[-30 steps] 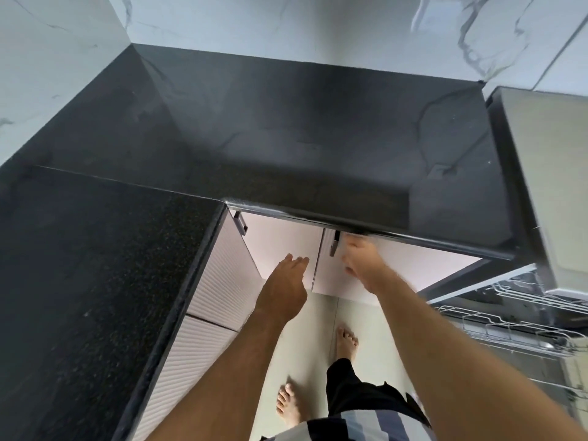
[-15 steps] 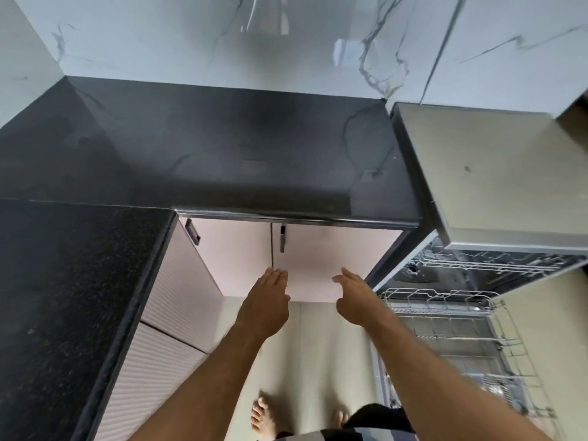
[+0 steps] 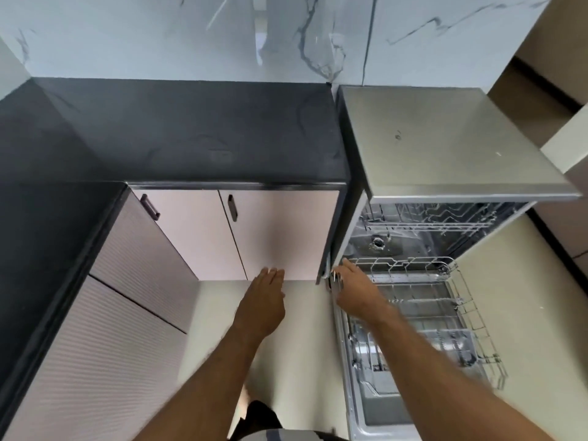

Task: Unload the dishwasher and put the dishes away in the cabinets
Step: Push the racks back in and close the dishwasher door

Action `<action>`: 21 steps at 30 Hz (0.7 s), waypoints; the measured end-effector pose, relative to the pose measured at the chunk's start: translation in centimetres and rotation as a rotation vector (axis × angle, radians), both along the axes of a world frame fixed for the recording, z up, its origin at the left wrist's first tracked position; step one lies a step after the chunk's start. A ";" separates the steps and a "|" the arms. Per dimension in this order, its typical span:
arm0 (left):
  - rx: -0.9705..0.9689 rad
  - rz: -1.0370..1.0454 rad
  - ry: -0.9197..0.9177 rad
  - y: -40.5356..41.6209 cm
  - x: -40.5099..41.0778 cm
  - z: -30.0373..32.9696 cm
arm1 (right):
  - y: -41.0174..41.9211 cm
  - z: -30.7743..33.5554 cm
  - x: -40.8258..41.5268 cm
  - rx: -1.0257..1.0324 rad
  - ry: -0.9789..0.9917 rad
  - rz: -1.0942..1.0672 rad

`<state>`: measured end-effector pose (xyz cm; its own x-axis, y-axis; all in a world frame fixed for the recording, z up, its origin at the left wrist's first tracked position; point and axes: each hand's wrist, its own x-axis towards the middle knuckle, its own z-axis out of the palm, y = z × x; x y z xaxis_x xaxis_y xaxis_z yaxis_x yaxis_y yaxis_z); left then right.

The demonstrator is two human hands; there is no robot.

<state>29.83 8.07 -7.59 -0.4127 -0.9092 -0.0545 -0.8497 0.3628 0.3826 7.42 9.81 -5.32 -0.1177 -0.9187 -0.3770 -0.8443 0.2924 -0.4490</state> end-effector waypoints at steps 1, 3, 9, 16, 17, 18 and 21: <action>0.005 -0.001 0.015 1.6 -0.9 0.0 | 1.5 -0.2 -0.8 -0.005 -0.010 -0.014; 0.025 0.015 0.049 4.3 -1.9 -0.3 | 4.4 -0.2 -1.8 -0.002 -0.042 -0.052; 0.045 0.000 0.028 11.1 -4.3 -0.2 | 12.9 -0.5 -4.3 0.053 -0.120 -0.126; 0.044 -0.044 -0.010 16.7 -5.5 -0.7 | 18.2 -0.3 -7.1 0.040 -0.166 -0.236; 0.051 -0.055 -0.017 17.1 -5.6 -0.8 | 18.8 -0.2 -7.4 0.036 -0.160 -0.246; 0.061 -0.069 -0.020 17.3 -5.8 -1.0 | 19.4 -0.3 -7.7 0.031 -0.154 -0.258; 0.053 -0.055 0.040 18.3 -6.2 -1.4 | 21.8 -1.0 -8.1 0.023 -0.145 -0.283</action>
